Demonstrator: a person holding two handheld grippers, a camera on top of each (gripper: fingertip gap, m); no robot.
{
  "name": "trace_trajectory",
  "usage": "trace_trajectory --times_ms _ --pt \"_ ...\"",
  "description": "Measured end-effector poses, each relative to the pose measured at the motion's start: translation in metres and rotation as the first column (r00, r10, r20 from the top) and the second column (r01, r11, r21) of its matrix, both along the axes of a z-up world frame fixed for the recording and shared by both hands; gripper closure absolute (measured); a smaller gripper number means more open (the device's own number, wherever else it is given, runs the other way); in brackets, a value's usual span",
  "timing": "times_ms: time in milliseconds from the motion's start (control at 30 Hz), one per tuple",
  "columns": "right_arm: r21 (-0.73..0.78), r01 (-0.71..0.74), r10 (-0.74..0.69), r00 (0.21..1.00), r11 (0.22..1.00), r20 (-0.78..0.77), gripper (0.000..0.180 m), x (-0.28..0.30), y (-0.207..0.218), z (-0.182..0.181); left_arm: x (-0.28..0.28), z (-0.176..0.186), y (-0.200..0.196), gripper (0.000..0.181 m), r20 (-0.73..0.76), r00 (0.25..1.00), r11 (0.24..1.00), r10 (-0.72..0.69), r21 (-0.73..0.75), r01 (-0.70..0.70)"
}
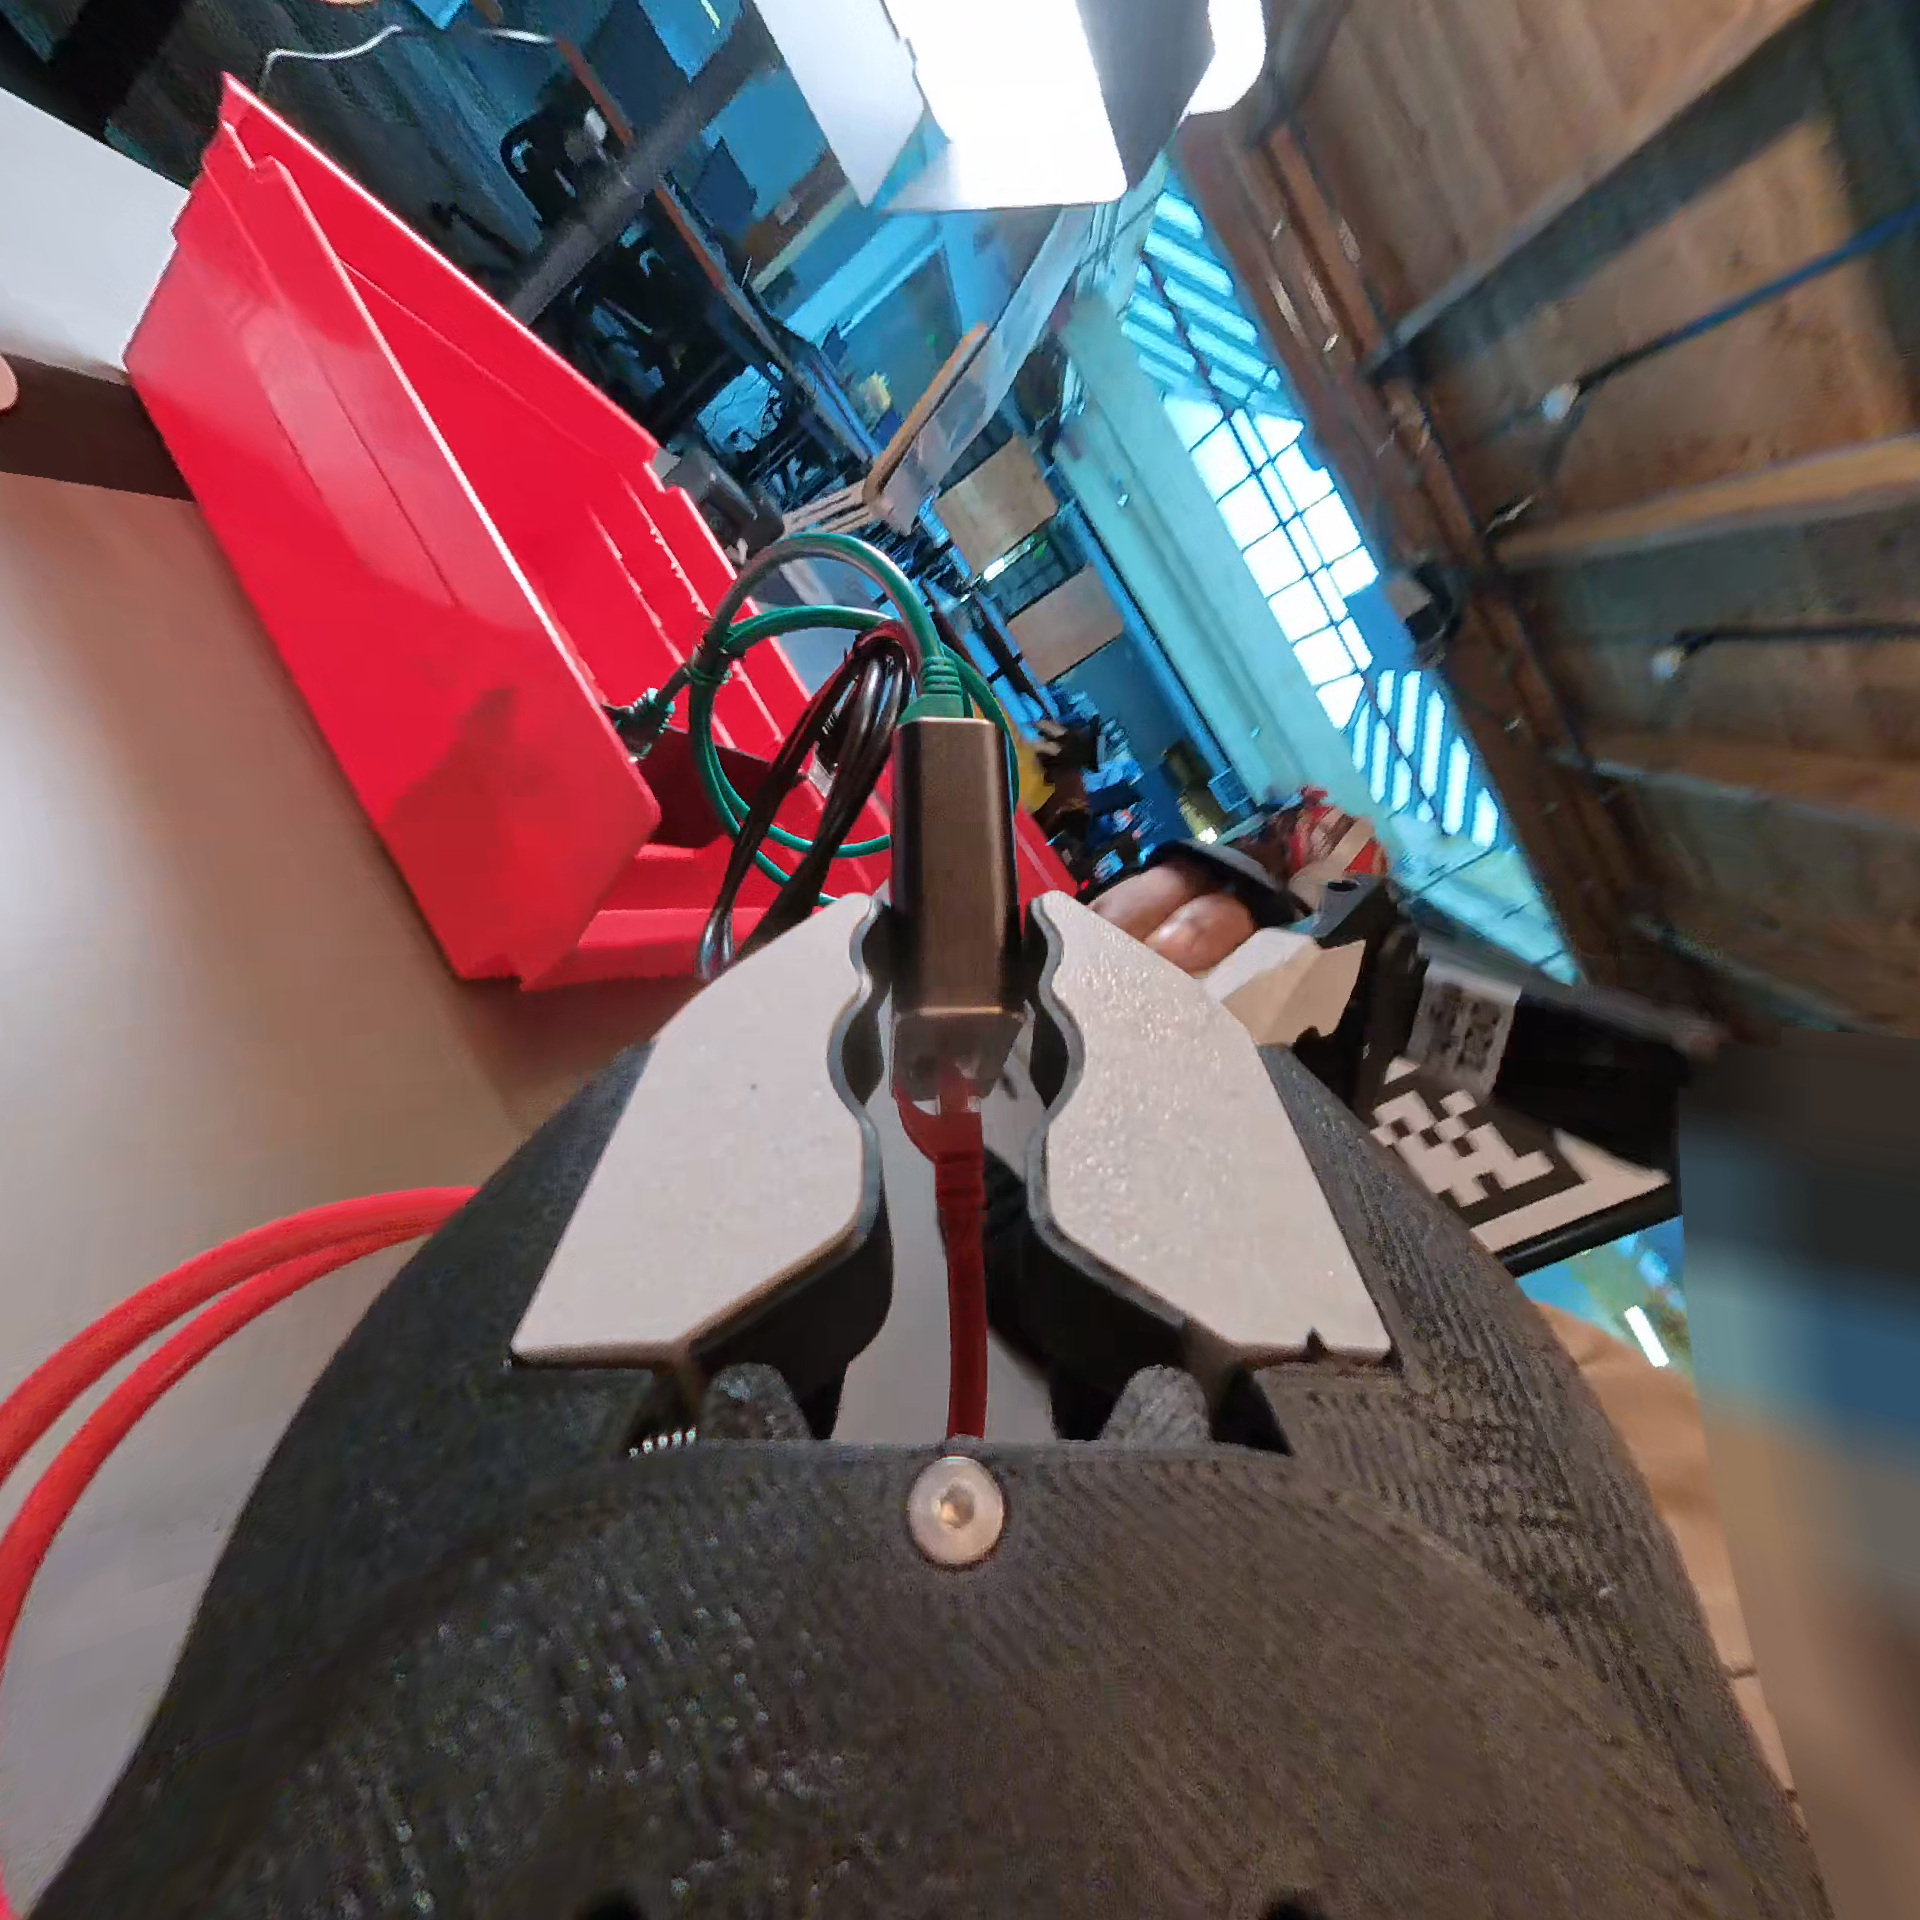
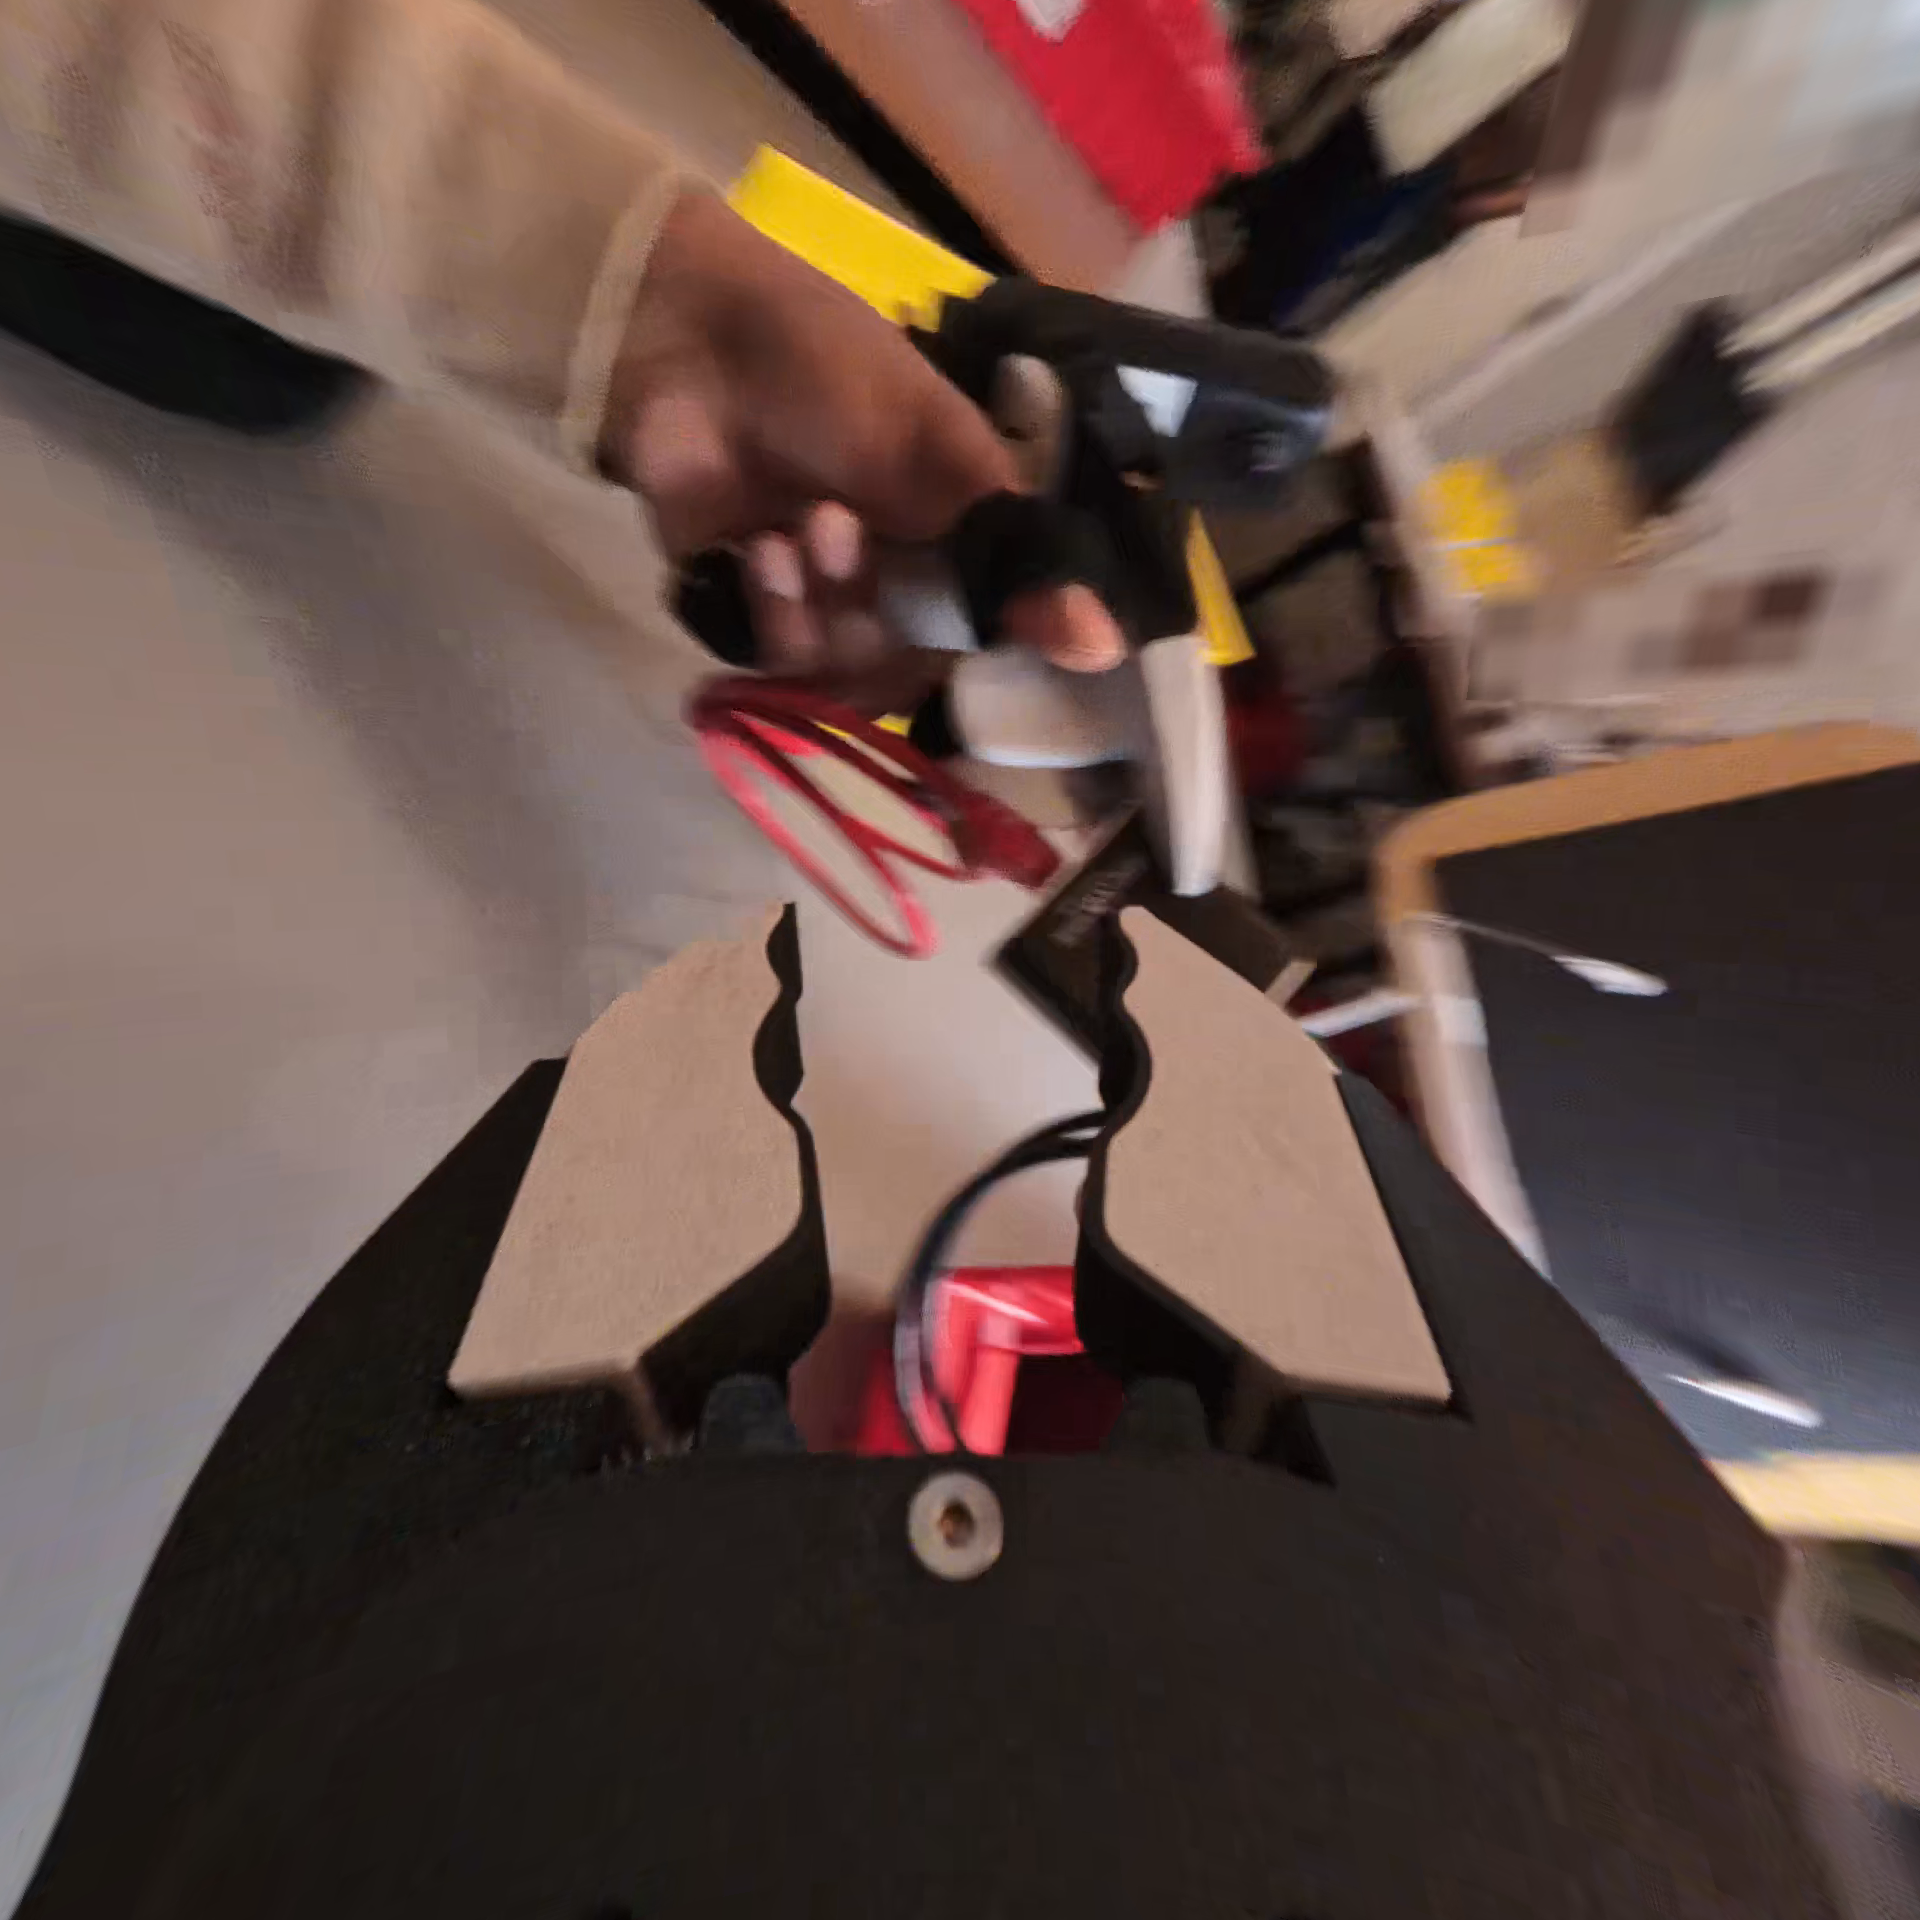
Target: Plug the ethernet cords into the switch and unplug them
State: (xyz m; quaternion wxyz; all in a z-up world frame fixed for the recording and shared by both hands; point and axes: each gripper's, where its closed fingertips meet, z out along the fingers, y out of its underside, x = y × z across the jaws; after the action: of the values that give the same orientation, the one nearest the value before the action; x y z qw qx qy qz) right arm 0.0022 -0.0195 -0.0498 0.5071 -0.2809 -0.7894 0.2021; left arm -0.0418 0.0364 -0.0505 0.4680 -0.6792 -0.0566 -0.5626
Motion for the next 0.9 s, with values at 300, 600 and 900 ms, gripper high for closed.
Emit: trace_trajectory --times_ms 300,600,900 --pt "0.511 0.322 -0.058 0.883 0.797 -0.466 0.137 -0.027 0.041 0.006 0.016 0.021 -0.005 0.155 0.096 0.995 1.000 0.016 0.018 -0.018" --pt "0.384 0.310 -0.074 0.851 0.870 -0.519 0.156 -0.002 0.037 0.060 0.019 0.073 -0.033 0.145 0.109 0.991 0.983 -0.076 0.177 0.056" --pt "-0.134 0.146 -0.186 0.909 0.980 -0.373 0.157 0.021 0.086 0.173 -0.037 0.115 -0.056 0.145 -0.130 0.969 0.904 0.211 0.402 -0.143"
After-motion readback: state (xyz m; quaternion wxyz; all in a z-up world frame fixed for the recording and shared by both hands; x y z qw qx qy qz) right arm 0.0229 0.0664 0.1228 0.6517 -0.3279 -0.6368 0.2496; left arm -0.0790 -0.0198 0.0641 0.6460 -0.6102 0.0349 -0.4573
